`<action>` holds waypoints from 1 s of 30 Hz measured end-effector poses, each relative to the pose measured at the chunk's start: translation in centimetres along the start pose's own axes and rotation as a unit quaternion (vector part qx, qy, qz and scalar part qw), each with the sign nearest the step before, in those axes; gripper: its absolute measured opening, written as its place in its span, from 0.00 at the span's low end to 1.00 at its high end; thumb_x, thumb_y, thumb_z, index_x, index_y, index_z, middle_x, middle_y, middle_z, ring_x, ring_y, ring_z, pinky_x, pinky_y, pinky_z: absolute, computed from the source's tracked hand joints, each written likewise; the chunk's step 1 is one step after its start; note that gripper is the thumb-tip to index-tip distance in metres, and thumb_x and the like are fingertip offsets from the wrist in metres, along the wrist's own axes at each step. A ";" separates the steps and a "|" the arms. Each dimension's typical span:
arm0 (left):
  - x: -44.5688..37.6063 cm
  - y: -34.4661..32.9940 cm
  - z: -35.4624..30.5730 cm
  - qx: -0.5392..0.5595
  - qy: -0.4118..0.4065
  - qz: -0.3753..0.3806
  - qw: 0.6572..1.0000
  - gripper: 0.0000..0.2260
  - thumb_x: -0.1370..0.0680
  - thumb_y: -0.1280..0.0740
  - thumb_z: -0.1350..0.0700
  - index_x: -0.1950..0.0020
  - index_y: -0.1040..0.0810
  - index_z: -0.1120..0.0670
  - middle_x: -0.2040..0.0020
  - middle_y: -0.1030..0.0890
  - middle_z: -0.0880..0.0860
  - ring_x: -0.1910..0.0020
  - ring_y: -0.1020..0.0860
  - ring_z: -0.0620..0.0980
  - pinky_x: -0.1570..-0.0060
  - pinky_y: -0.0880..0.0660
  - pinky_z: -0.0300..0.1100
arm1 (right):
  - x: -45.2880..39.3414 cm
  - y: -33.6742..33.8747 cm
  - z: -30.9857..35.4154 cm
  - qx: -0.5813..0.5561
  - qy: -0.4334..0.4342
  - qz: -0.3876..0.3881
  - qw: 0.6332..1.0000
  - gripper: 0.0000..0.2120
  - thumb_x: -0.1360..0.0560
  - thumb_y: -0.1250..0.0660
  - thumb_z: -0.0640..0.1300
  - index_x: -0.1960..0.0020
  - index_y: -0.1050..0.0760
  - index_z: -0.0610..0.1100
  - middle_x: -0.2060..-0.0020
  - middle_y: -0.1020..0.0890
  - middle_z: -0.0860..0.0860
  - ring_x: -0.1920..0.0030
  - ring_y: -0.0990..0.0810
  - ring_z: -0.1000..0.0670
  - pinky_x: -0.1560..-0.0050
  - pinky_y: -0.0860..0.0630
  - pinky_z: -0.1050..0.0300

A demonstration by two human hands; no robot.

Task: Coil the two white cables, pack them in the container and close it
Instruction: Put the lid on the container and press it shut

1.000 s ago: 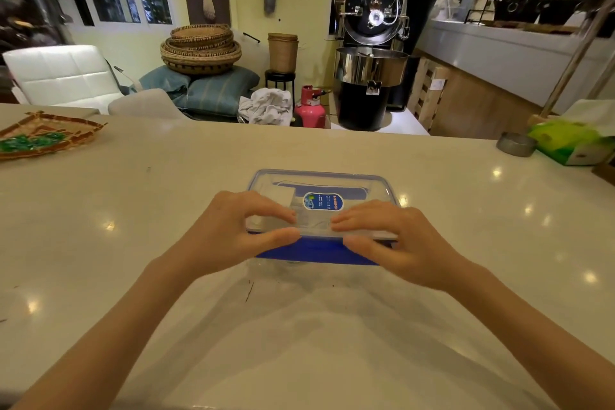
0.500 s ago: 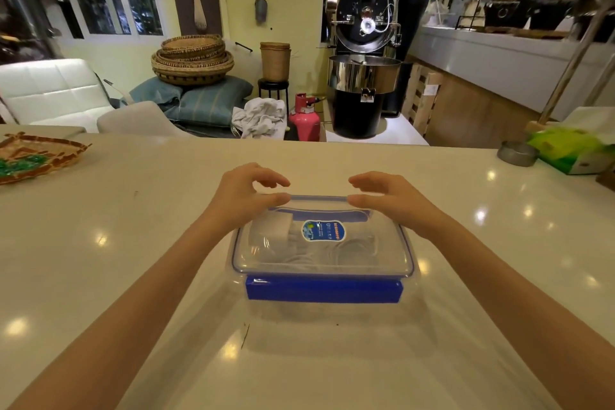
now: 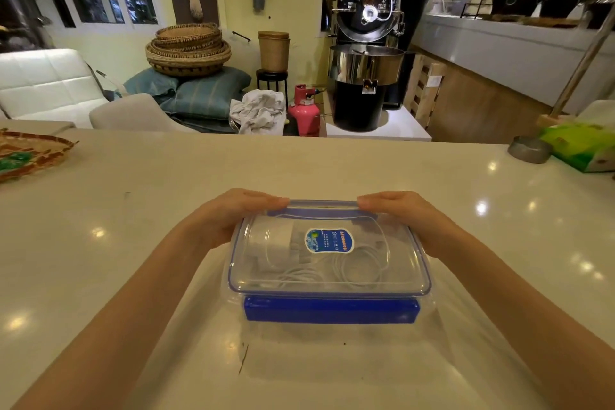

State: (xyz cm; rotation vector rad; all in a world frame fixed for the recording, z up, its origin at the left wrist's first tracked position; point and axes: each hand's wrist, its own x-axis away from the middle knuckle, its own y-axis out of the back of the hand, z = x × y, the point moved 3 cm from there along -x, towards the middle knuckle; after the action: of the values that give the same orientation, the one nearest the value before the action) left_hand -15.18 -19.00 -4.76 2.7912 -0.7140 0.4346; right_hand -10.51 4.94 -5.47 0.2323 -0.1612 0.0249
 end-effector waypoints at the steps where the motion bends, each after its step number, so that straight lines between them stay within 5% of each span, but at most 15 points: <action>1: 0.0 0.1 -0.1 -0.001 -0.022 -0.018 1.000 0.11 0.28 0.32 0.56 0.46 0.22 0.56 0.54 0.18 0.54 0.60 0.18 0.49 0.66 0.20 0.38 | 0.1 0.1 0.1 -0.001 0.016 -0.015 1.000 0.13 0.30 0.31 0.47 0.47 0.22 0.45 0.53 0.17 0.48 0.55 0.17 0.48 0.62 0.19 0.59; 9: 0.2 -0.1 -0.1 0.036 -0.084 -0.035 0.995 0.09 0.28 0.32 0.59 0.49 0.20 0.53 0.49 0.18 0.55 0.52 0.19 0.54 0.58 0.19 0.44 | 0.8 0.0 1.0 -0.057 0.104 -0.041 0.992 0.09 0.31 0.30 0.39 0.52 0.21 0.49 0.58 0.16 0.51 0.60 0.16 0.56 0.67 0.21 0.64; 16: 0.2 -0.1 -0.2 0.029 -0.113 -0.055 0.992 0.06 0.28 0.32 0.60 0.53 0.19 0.54 0.54 0.17 0.53 0.61 0.17 0.48 0.65 0.19 0.39 | 0.7 0.0 1.0 -0.038 0.113 -0.047 0.992 0.08 0.30 0.31 0.40 0.52 0.22 0.49 0.58 0.16 0.53 0.60 0.16 0.58 0.69 0.22 0.65; 24: 0.1 0.2 -0.4 0.000 -0.163 -0.086 0.983 0.06 0.29 0.31 0.61 0.56 0.17 0.54 0.57 0.15 0.51 0.58 0.18 0.48 0.64 0.20 0.37 | 0.8 0.1 1.0 -0.030 0.125 -0.052 0.990 0.06 0.30 0.31 0.41 0.54 0.21 0.49 0.58 0.16 0.51 0.60 0.17 0.57 0.66 0.21 0.65; 30: 0.6 0.2 -1.3 -0.148 -0.223 -0.114 0.957 0.09 0.28 0.31 0.59 0.50 0.19 0.52 0.57 0.17 0.44 0.59 0.19 0.37 0.60 0.23 0.29 | 0.8 0.1 1.6 0.062 0.160 -0.064 0.983 0.06 0.28 0.32 0.43 0.54 0.22 0.53 0.57 0.18 0.57 0.57 0.19 0.59 0.64 0.23 0.69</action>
State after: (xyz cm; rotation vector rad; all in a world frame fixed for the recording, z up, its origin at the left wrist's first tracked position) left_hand -15.10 -19.07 -3.33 2.6518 -0.4768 -0.3311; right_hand -9.99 4.65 -3.75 0.3589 0.1757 -0.0549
